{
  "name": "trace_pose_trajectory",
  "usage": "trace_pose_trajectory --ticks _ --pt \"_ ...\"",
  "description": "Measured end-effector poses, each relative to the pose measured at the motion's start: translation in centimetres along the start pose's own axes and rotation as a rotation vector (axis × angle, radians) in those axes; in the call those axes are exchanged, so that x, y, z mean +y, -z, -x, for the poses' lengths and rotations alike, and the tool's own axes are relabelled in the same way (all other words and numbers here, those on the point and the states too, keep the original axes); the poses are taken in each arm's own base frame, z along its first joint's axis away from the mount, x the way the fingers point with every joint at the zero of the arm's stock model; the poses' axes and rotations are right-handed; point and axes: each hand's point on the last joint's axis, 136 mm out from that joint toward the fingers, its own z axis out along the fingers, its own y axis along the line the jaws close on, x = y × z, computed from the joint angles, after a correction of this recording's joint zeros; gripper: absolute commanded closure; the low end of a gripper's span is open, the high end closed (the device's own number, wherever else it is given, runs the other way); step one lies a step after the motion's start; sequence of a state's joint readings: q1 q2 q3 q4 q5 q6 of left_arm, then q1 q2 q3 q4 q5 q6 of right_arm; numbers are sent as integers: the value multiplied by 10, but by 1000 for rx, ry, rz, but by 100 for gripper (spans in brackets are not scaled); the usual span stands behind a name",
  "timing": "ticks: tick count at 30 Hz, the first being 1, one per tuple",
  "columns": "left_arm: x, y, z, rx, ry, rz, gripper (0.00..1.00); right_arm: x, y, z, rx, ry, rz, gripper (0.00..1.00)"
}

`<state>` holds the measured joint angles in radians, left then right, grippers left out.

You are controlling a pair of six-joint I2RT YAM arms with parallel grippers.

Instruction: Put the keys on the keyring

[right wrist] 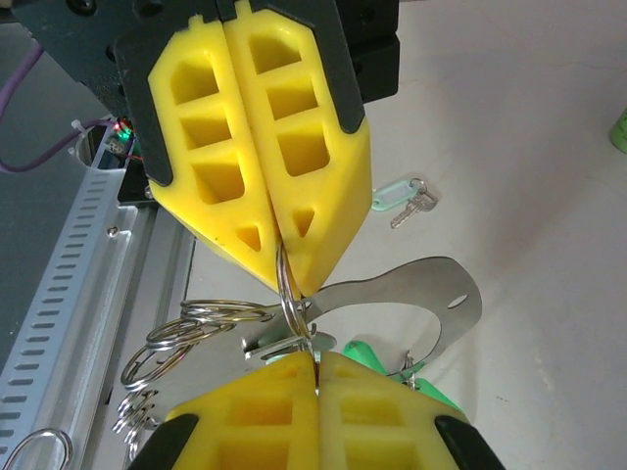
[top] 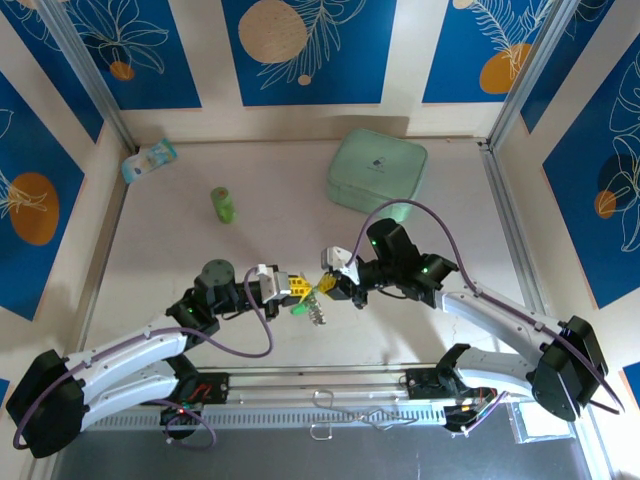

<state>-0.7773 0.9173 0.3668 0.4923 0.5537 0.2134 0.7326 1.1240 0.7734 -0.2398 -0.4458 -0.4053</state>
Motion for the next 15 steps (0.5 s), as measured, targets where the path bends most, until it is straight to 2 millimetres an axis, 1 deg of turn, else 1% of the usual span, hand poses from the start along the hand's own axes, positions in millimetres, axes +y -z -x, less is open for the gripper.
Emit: trace_pose_trajectory --ticks 2,5,9,15 --pt "0 0 1 -6 0 -2 100 0 1 2 -10 2 -5 83" --pt "1 0 6 -24 -10 2 100 2 9 6 -39 13 -15 75" --pt "1 0 10 -40 -19 5 100 6 16 18 -88 45 -15 74" --pt "1 0 10 -42 -12 2 100 7 14 25 -117 55 0 74"
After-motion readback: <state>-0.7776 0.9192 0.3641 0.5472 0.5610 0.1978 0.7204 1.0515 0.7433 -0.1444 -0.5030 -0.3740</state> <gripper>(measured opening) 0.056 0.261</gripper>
